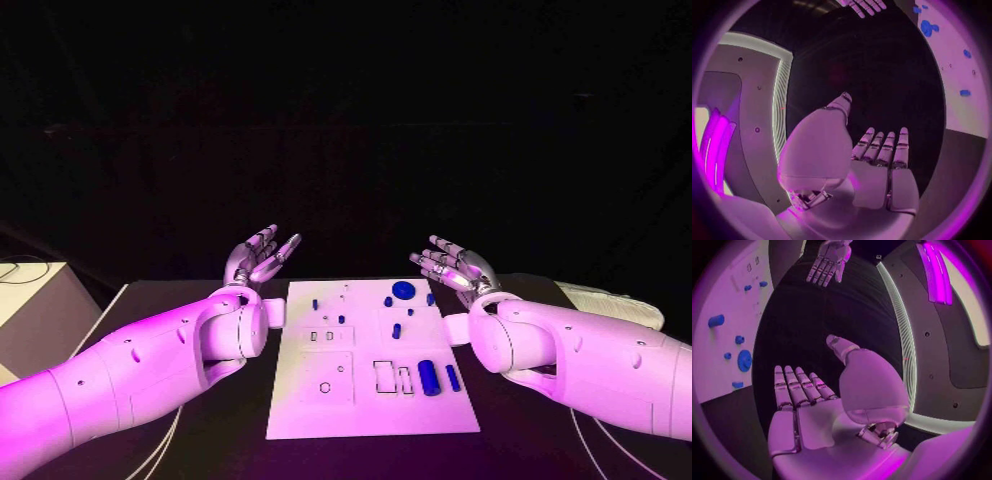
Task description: Assemble the parts on the task board
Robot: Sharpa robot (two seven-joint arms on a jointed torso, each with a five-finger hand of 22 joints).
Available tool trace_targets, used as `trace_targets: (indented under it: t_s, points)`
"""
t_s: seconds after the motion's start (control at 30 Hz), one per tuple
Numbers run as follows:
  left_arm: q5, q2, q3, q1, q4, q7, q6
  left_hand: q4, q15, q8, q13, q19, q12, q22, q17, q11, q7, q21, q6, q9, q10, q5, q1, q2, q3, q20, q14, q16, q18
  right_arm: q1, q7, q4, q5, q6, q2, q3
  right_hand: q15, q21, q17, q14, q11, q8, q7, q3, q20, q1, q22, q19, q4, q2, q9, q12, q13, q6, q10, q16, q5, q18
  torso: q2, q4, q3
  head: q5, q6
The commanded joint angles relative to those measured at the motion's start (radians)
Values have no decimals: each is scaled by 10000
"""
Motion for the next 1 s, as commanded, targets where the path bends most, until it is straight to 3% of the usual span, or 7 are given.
trace_targets:
  t_s: [0.03,0.23,0.33,0.37,0.47,0.67,1.0]
  points:
    - [-289,114,62,-14,-228,167,1054,133,78,87,28,184,75,32,23,65,440,88,221,43,205,48,552,-25,54,98,152,69,114,113,-635,-258,-677,1847,76,-101,10,133,94,679,36,190,1565,232,92,660,69,476,-139,-23,109,102,59,675,739,153,53,293,0,0,-3,0,0]
    - [-298,138,80,-18,-285,170,1098,111,254,157,90,524,172,104,124,382,709,229,473,75,839,22,573,132,75,229,756,210,71,221,-803,-492,-805,2291,134,-224,-287,563,403,3109,-165,662,1466,413,71,1116,258,2115,-473,-42,402,352,195,2525,2964,649,-238,597,0,0,-3,0,0]
    - [-585,-407,97,-19,167,-63,1594,75,229,498,261,3443,581,640,739,954,1082,1311,1679,306,3290,-20,347,322,-71,285,4553,1243,123,276,-461,-1036,-4252,1394,150,-217,-575,1049,587,4619,-405,1087,1306,581,55,1351,436,3896,-641,-89,651,583,284,4110,4957,1022,-311,901,104,-43,-50,50,-240]
    - [-681,-479,116,-18,260,-108,1616,54,50,729,393,3954,938,763,896,828,1148,1642,2458,459,5185,-22,356,369,-87,258,5219,1573,288,301,-473,-1102,-4642,1267,169,-215,-689,1189,627,4973,-487,1222,1243,685,44,1394,463,4237,-671,-118,730,579,261,4673,5292,1133,-319,1006,130,-45,-51,47,-223]
    - [-1000,-735,215,-17,624,-289,1742,-13,-380,1329,370,5089,1139,1101,1339,469,972,2505,4455,829,6635,-22,473,384,-62,68,6558,2202,526,420,-593,-1307,-5927,1070,239,-199,-1035,1633,772,5979,-783,1565,1020,1001,-217,1493,599,5165,-765,-260,906,664,267,5863,6240,1507,-355,1073,293,-53,-36,60,-164]
    - [-1140,-1204,407,-16,1372,-563,1925,2,-703,1542,358,5747,1047,1459,1898,242,799,3269,4875,878,7368,-16,586,359,119,-281,7466,2816,521,667,-984,-1671,-7713,1244,368,-126,-1350,2061,959,6920,-953,1567,864,1285,-573,1463,747,5936,-772,-445,920,362,248,6258,6820,1752,-298,1052,553,-2,-25,-7,-124]
    - [-1107,-1889,768,-19,2690,-801,2199,-14,-1033,1558,371,6317,685,2514,3135,41,662,5109,5006,827,7947,-26,659,100,473,-740,8088,4347,482,1247,-2184,-1755,-11070,1872,346,-72,-2434,5813,2802,10474,-1662,1659,320,710,-1919,1647,3079,7758,-1166,-533,1089,255,259,7375,8353,3928,-78,1019,1076,237,-64,-189,53]
